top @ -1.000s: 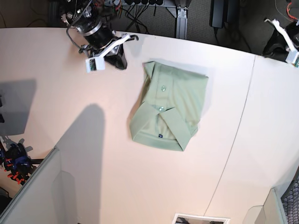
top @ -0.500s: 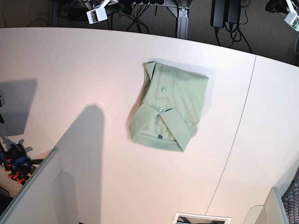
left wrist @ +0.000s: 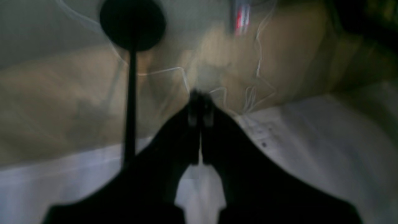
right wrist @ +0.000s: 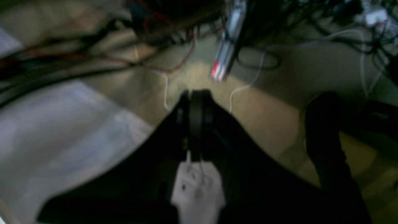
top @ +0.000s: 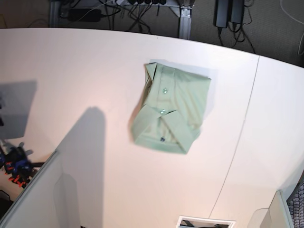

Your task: Fold the T-shirt properly

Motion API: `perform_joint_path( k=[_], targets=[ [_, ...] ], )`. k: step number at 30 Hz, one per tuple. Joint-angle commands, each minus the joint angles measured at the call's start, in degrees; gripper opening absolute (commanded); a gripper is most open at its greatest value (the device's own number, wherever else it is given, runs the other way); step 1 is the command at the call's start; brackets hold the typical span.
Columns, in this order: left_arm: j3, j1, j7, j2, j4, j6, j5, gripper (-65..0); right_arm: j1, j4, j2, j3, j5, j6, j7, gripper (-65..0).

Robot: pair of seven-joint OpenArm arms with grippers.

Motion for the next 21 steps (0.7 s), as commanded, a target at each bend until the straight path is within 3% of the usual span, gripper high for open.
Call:
perform_joint_path(
  k=[1, 10, 18, 21],
  targets=[
    [1.5, -1.0, 0.3, -0.1, -2.7, -0.1, 0.4, -65.0, 1.2, -1.7, 0.5, -0.9, -0.2, 0.0, -0.1, -65.0],
    [14.4, -21.1, -1.9, 6.2, -22.9, 3.7, 4.1, -65.0, 16.2, -19.3, 0.4, -5.4, -3.8, -0.1, -0.5, -65.0],
    [27.5, -31.2, -4.2, 8.7, -27.9, 3.9, 4.1, -65.0, 23.3, -26.8, -0.8, -5.2, -7.6, -0.5, -6.7, -65.0],
    [31.7, -32.7, -6.3, 8.8, -28.5, 6.2, 4.0, -65.0, 23.3, -26.7, -2.8, -4.2, -10.9, -0.5, -6.7, -65.0]
  ],
)
